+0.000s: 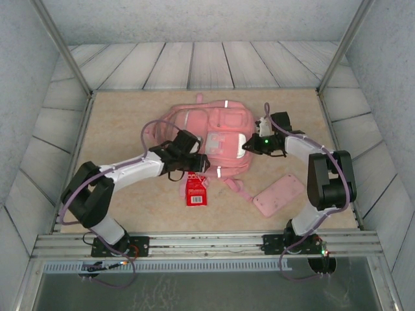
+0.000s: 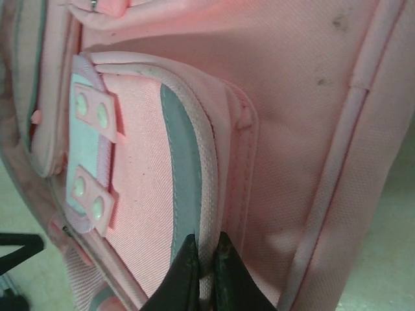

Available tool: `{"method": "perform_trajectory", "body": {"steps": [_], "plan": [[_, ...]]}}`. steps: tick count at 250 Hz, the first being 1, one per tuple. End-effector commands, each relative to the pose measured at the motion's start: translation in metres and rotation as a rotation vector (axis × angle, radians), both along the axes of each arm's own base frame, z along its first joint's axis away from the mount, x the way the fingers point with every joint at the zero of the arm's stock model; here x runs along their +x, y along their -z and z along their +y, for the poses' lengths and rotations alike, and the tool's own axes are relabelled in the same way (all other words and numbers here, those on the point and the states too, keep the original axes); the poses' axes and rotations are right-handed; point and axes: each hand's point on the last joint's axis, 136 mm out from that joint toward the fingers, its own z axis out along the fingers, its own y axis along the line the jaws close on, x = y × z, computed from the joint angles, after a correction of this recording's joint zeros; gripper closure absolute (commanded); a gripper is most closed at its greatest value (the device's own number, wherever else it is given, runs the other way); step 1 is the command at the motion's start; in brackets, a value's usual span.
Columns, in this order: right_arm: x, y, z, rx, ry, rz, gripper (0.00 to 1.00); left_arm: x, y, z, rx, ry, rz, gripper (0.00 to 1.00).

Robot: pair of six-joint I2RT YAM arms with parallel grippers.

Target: Pack the student bag

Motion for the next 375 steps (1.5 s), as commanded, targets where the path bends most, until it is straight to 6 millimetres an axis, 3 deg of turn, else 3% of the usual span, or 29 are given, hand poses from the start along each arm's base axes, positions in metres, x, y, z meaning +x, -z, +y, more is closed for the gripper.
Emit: {"method": "perform_trajectory", "body": {"steps": [1,30,76,179,207,375], "plan": [[-0.007,-0.030,0.019,0.125,-0.045,-0.054,0.97,0.014,0.006,0.010,0.058,-0.104,-0.022,0.38],[-0.009,-0.041,0.024,0.184,-0.037,-0.076,1.00,0.015,0.016,0.014,0.077,-0.129,-0.014,0.39],[-0.013,-0.055,0.028,0.239,-0.029,-0.101,1.00,0.018,0.016,-0.003,0.018,-0.103,0.004,0.50],[-0.012,-0.067,0.030,0.265,-0.012,-0.134,1.00,0.009,0.038,-0.011,0.018,-0.077,0.074,0.60],[-0.012,-0.069,0.030,0.265,-0.010,-0.140,1.00,0.011,0.039,-0.012,0.023,-0.080,0.072,0.70],[-0.009,-0.069,0.026,0.235,0.009,-0.158,1.00,0.006,0.030,-0.014,0.008,-0.054,0.077,0.91]]}}
